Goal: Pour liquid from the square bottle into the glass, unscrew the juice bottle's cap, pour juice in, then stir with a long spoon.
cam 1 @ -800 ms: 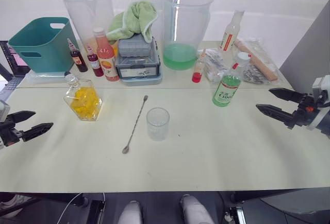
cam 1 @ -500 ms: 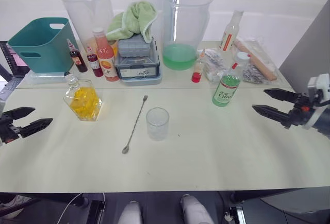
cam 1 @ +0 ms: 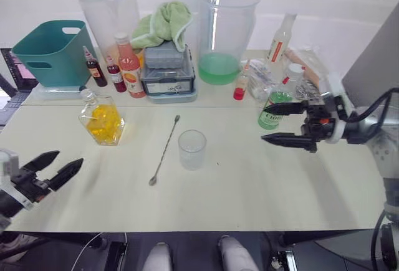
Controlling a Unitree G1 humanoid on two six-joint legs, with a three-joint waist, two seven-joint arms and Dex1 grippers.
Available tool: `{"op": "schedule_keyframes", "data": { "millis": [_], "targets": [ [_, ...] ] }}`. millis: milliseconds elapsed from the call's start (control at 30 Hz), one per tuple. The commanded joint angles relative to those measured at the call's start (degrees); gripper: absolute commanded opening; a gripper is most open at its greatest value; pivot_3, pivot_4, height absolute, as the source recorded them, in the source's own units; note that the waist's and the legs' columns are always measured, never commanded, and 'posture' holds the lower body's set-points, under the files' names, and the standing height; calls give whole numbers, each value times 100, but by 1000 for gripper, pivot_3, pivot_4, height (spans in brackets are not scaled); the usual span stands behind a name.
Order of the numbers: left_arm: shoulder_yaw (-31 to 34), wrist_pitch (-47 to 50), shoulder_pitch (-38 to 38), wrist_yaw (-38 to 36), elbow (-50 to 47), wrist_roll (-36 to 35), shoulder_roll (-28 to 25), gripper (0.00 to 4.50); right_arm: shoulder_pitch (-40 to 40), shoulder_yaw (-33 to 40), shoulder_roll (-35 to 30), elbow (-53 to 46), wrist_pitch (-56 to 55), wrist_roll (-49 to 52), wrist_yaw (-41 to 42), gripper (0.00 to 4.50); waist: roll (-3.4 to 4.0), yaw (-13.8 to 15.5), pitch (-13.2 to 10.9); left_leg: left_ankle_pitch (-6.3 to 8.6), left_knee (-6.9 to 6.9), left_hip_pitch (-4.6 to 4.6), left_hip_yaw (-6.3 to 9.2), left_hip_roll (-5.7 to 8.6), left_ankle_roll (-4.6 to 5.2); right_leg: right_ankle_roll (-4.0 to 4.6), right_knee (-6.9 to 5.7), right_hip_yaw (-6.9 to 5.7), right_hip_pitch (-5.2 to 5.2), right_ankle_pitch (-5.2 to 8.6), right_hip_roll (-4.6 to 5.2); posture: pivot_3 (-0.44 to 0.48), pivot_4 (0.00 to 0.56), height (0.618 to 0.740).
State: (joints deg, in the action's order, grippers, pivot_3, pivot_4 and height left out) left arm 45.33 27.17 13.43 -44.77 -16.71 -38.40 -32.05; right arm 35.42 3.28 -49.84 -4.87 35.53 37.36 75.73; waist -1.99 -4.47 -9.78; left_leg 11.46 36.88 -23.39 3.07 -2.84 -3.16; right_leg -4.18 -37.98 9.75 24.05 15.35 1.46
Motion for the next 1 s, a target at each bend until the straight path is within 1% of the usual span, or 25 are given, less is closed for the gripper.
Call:
{"op": "schedule_keyframes", "data": {
  "millis": [33,100,133,200,333,533,700,833,1000],
  "targets": [
    [76,-334,-64,1051,-815,-28,609,4477,200,66,24,-298,77,201,40,4500,-3,57,1,0,5,0,0,0,0,-2,1,0,-1,-2,-1,0,150,728],
    [-159,-492,-114,1461,-1025,193,911,4477,233,59,57,-360,118,217,33,4500,-8,70,2,0,12,5,0,1,0,-5,2,0,-10,-5,0,0,150,728],
    [-258,-550,-128,1577,-1050,300,965,4477,245,61,71,-376,146,219,29,4500,-8,78,2,0,12,6,0,1,0,-5,2,0,-11,-5,-1,0,150,728],
    [-613,-655,-398,2009,-1032,556,1184,4477,211,79,103,-429,151,222,-12,4500,-8,86,2,-1,14,10,1,2,0,-5,2,0,-15,-6,-3,0,150,728],
    [-1188,-679,-784,2405,-668,1052,1184,4477,84,123,63,-525,100,195,-58,4500,-10,75,3,-2,17,10,2,4,-1,-7,4,1,-18,-8,-4,0,150,728],
    [-1708,-745,-1540,2588,21,1440,955,4477,-152,352,-78,-730,165,277,-207,4500,-10,49,3,-1,14,1,4,4,-1,-6,3,1,-9,-9,-5,0,150,728],
    [-1874,-784,-2114,2627,574,1579,770,4477,-378,508,-166,-838,115,274,-335,4500,-10,49,3,-1,14,1,4,4,-1,-7,4,1,-11,-9,-5,0,150,728],
    [-1950,-793,-2453,2662,880,1625,725,4477,-491,594,-168,-866,32,229,-471,4500,-10,44,2,-1,14,0,5,4,-1,-7,4,1,-10,-9,-5,0,150,728],
    [-2202,-855,-3015,2712,1408,1829,663,4477,-649,661,-179,-950,-50,201,-577,4500,-10,57,2,-2,14,0,7,5,-1,-8,4,1,-11,-10,-6,0,150,728]
  ]
}}
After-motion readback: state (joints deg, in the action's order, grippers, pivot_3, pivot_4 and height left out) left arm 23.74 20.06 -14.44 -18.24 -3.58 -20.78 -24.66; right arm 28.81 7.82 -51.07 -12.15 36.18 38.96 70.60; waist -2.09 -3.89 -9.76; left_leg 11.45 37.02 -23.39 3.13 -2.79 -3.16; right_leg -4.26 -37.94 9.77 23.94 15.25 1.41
